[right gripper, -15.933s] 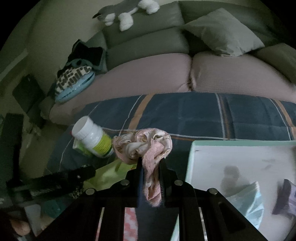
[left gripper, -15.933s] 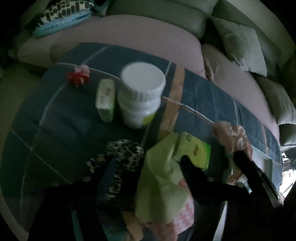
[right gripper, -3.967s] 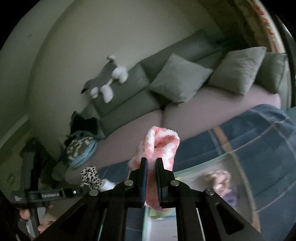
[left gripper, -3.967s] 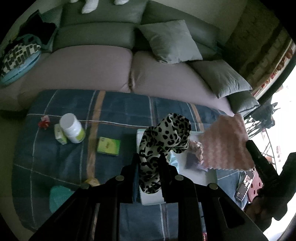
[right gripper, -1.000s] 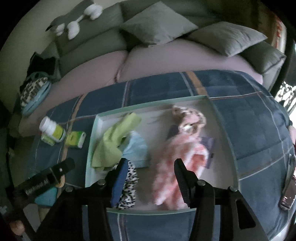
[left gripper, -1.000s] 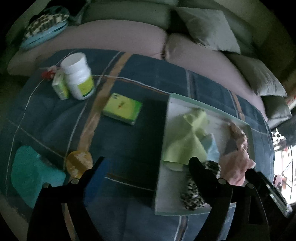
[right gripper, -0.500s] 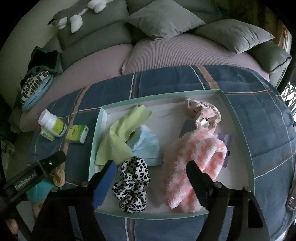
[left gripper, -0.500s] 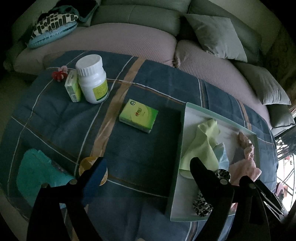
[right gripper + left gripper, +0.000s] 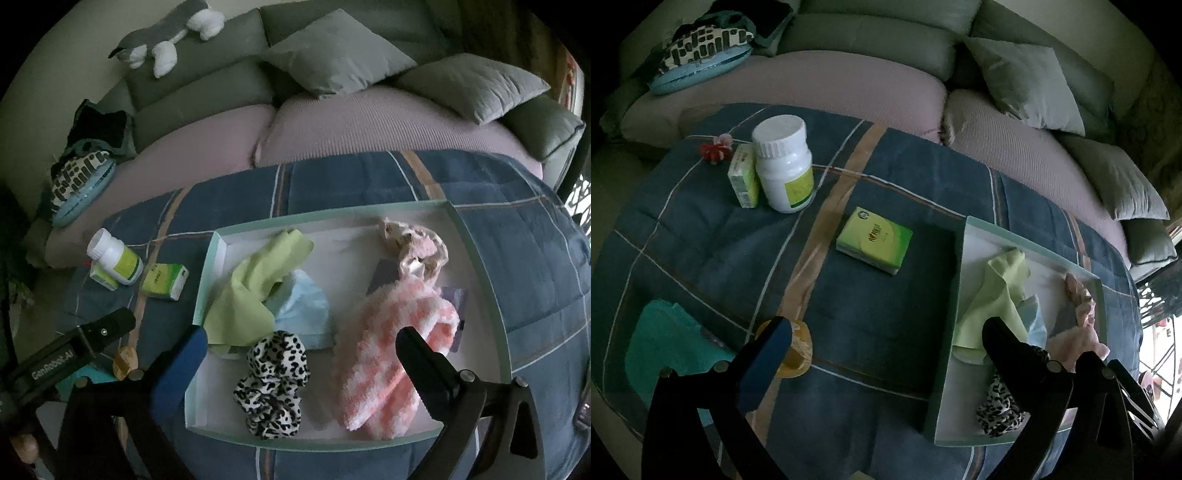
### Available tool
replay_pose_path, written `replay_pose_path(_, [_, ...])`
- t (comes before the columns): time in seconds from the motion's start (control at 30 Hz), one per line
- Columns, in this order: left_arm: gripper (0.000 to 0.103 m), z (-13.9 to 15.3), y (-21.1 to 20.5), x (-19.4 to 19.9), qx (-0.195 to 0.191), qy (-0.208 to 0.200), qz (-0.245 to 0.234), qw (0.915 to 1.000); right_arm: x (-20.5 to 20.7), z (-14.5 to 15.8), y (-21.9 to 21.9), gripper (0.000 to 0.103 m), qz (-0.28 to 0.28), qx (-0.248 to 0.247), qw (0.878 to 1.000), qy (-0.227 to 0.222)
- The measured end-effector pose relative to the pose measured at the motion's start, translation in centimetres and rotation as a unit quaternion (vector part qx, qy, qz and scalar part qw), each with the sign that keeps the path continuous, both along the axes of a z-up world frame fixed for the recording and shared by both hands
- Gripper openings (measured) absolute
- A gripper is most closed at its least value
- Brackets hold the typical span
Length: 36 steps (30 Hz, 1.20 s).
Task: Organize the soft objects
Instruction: 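Withdraw both open tools from the tray back toward the pile, then move the left tool toward the red flower hair clip beside the white bottle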
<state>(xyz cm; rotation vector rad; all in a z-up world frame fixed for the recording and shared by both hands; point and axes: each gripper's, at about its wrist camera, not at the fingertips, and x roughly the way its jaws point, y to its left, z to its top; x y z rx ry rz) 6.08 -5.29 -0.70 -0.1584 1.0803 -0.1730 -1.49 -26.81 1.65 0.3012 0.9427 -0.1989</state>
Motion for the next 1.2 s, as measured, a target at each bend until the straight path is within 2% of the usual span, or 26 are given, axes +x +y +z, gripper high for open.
replay_pose_path(0.17, [0.103, 0.7, 1.8, 0.1, 0.003, -0.004, 0.016, 0.9999, 0.6, 0.2, 0.9, 0.103, 0.003, -0.013, 1.0, -0.01])
replay_pose_path(0.33, [0.103, 1.8, 4.3, 0.3, 0.018, -0.013, 0.034, 0.9992, 1.4, 0.1, 2.4, 0.103, 0.021, -0.001, 1.0, -0.011])
replay_pose_path(0.6, [0.103, 3.3, 9.8, 0.8, 0.043, -0.021, 0.074, 0.9961, 2.8, -0.4, 5.3, 0.103, 0.047, 0.003, 0.999, 0.006])
replay_pose_path(0.8, [0.103, 3.9, 13.1, 1.6, 0.072, -0.025, 0.08, 0.9939, 3.7, -0.3, 7.4, 0.103, 0.061, 0.012, 0.998, -0.001])
replay_pose_path(1.2, [0.103, 2.9, 17.1, 4.5, 0.067, -0.002, 0.056, 0.9962, 6.0, -2.0, 12.9, 0.103, 0.11, 0.011, 0.994, 0.007])
